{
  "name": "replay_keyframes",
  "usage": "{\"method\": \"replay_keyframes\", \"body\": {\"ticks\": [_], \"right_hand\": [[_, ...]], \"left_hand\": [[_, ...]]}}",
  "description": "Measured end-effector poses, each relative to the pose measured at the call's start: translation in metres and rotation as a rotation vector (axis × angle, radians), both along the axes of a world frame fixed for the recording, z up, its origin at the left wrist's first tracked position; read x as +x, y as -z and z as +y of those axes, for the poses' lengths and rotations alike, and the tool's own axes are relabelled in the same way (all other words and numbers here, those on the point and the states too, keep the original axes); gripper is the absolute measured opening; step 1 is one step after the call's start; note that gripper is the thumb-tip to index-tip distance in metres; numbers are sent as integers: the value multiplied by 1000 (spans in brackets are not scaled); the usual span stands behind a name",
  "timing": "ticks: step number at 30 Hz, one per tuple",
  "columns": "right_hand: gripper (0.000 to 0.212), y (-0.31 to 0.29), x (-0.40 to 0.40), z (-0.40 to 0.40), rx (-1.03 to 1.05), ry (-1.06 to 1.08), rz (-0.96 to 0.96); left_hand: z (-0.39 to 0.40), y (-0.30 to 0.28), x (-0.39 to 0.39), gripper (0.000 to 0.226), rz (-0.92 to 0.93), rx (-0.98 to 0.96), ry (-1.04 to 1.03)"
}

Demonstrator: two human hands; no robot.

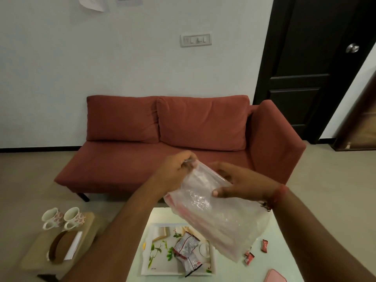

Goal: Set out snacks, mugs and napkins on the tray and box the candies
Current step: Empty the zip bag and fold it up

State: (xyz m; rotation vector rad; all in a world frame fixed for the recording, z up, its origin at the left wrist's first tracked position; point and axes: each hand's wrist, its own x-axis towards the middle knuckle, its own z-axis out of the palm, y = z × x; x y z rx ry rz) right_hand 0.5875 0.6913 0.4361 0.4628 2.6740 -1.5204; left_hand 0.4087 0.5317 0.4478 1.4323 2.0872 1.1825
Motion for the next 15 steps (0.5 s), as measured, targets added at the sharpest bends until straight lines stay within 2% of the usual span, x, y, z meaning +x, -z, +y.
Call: {"method": "replay_keyframes", "body": {"ticks": [2,4,6,8,9,11,13,15], "right_hand": [[44,6,-6,-8,-110,-42,1],[20,18,-8,-12,-216,41,66],[10,28,-7,-13,-283,189,149],[10,36,-6,-15,-354,340,242],[9,39,-7,-17,-398,409,285],[7,41,-10,-22,-487,490,346],[8,40,-16,-30,-588,507,372],[14,41,-21,-38,-697,507,394]], "left_hand": [[8,-5,7,11,-53,-41,28],[7,-8,6,15,-178,1,-32],[-3,-5,2,38,-305,154,-218],[-17,9,7,66,-415,332,-433],[-22,19,13,79,-471,344,-487],[-28,39,30,95,-579,186,-440],[-26,51,42,93,-758,83,-292],[-24,53,42,65,-937,111,-190]]}}
